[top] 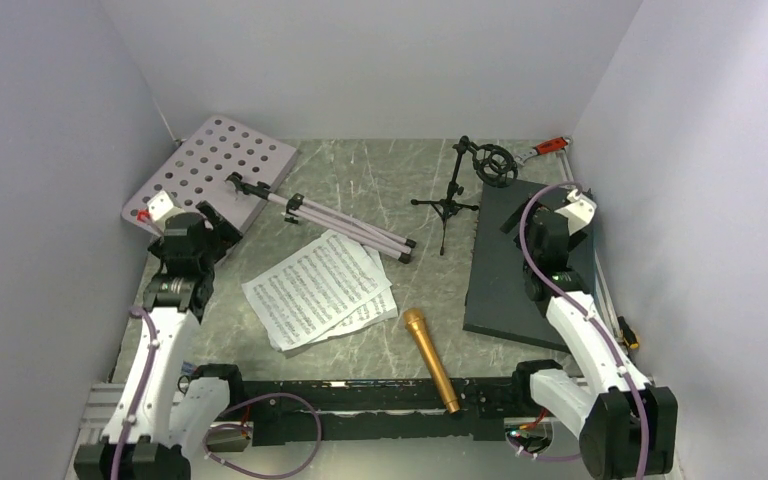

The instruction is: Set up the instrument practice props

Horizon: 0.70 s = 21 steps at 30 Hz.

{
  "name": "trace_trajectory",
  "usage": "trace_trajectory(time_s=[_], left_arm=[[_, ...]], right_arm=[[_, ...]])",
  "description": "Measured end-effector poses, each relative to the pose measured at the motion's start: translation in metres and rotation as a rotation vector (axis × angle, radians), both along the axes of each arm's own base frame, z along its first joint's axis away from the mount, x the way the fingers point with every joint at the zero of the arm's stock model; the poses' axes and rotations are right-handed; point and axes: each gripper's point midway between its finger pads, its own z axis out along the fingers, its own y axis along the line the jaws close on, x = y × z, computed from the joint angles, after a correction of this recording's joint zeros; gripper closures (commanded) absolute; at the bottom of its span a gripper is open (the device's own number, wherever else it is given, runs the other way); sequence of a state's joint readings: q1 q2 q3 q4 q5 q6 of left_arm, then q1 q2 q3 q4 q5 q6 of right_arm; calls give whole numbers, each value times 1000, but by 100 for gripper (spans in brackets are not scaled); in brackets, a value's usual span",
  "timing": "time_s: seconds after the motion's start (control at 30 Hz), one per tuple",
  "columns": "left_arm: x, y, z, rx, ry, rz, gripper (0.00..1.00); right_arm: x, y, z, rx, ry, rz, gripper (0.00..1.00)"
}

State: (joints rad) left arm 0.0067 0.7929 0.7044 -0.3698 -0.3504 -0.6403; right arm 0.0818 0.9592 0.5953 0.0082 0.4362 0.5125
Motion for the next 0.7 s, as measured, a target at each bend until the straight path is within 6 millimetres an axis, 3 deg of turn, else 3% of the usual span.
trace_trajectory(time_s=[0.13, 0.27, 0.5, 0.7], left_arm=[[10, -13, -13, -41, 129, -64, 6], [25, -32, -33, -94, 245, -158, 6], [48, -60, -53, -209, 312, -270, 6], [83, -81, -59, -330, 305, -320, 6]], right_arm=[[-9, 4, -19, 29, 98, 8, 0], [-10, 13, -19, 45, 138, 59, 0], [-5, 48, -22, 85, 173, 272, 0], [-15, 86, -33, 128, 198, 492, 0]])
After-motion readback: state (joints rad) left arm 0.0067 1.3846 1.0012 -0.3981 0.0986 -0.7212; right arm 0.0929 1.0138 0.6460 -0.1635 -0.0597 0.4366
